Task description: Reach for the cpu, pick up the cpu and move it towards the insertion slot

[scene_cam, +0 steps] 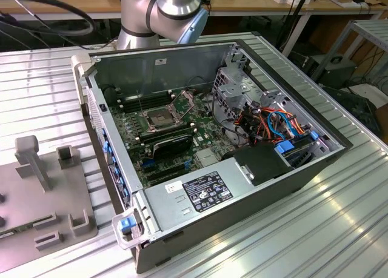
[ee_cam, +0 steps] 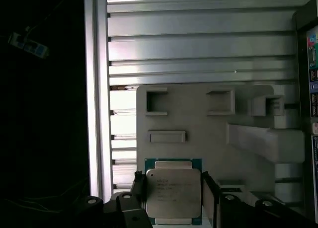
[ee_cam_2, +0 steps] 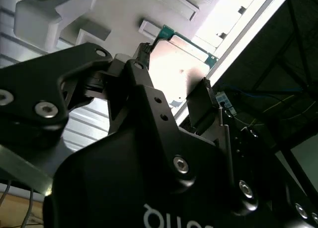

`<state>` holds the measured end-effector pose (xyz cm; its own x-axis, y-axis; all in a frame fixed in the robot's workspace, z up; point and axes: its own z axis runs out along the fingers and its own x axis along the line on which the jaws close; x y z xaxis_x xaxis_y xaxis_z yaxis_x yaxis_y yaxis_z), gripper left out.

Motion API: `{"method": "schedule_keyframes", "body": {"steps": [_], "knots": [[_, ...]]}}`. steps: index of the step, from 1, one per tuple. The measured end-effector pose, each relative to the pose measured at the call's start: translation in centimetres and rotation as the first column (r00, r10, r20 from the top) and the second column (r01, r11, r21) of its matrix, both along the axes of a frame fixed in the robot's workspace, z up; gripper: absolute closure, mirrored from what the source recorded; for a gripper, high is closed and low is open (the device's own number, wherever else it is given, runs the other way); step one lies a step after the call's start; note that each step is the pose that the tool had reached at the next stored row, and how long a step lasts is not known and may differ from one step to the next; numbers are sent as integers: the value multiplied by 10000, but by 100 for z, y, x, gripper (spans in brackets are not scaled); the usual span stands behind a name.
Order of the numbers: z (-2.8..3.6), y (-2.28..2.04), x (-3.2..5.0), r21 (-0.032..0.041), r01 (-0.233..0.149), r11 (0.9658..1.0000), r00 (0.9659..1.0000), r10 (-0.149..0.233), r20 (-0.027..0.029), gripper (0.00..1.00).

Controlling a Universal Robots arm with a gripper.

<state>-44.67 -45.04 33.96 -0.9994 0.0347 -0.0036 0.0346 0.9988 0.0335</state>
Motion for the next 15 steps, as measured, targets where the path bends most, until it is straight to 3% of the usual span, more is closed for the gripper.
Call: {"method": "schedule_keyframes", "body": {"steps": [2,4,13,15], "knots": [[141,1,0,-14,-1,10000,10000,1,0,45],[233,1,0,-30,0,10000,10000,0,0,45],[488,3,0,-61,0,10000,10000,0,0,45],[518,3,0,-60,0,10000,10000,0,1,45]]}}
